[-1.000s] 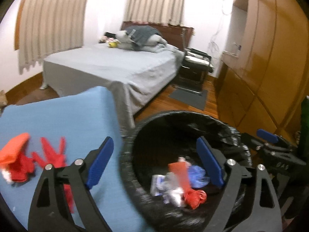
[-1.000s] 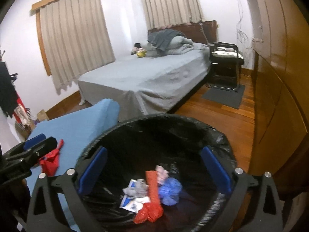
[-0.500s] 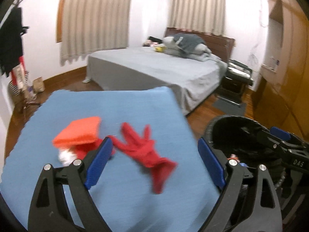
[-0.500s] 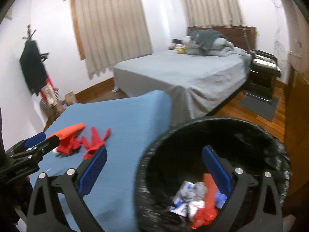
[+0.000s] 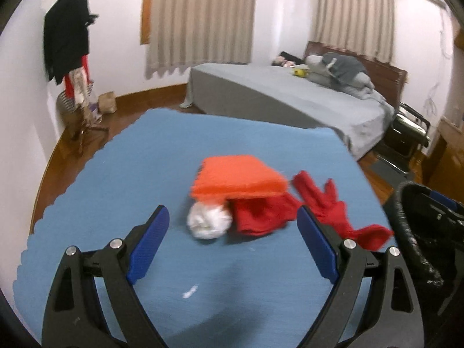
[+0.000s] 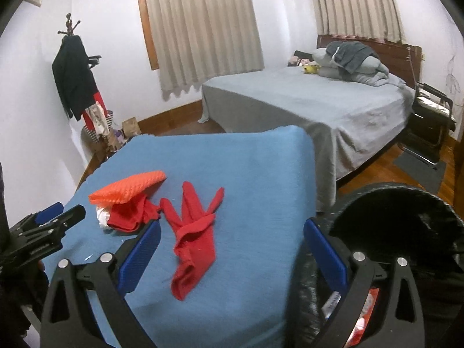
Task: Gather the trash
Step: 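Grasp the white tissue under the orange mesh with the left tool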
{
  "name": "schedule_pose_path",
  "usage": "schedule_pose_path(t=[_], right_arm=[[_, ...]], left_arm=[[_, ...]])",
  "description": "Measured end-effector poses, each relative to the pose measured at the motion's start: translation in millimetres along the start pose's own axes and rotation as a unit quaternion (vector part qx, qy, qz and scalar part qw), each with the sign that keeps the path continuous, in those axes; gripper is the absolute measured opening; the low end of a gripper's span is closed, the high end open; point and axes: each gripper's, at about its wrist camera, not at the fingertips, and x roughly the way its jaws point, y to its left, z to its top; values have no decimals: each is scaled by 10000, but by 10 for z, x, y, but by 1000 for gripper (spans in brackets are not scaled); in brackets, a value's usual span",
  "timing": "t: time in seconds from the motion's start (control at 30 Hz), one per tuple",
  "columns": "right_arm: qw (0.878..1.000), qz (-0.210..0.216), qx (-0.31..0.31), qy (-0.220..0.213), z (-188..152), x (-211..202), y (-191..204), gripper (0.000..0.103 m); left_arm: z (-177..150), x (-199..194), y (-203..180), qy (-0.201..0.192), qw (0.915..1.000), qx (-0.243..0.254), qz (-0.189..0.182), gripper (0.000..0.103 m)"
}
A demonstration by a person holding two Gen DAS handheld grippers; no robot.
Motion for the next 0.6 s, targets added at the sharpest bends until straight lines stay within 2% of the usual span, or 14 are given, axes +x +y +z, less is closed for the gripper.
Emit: schedule_pose_path(t=[0.3, 0.6], right_arm=[[9995, 8, -107, 296, -64, 335, 117, 97], [9987, -28, -134, 501, -106, 541, 136, 97]], left_arm=[[-69, 465, 346, 478, 9983, -318, 96, 73], [-58, 696, 463, 696, 9968, -384, 8, 66]])
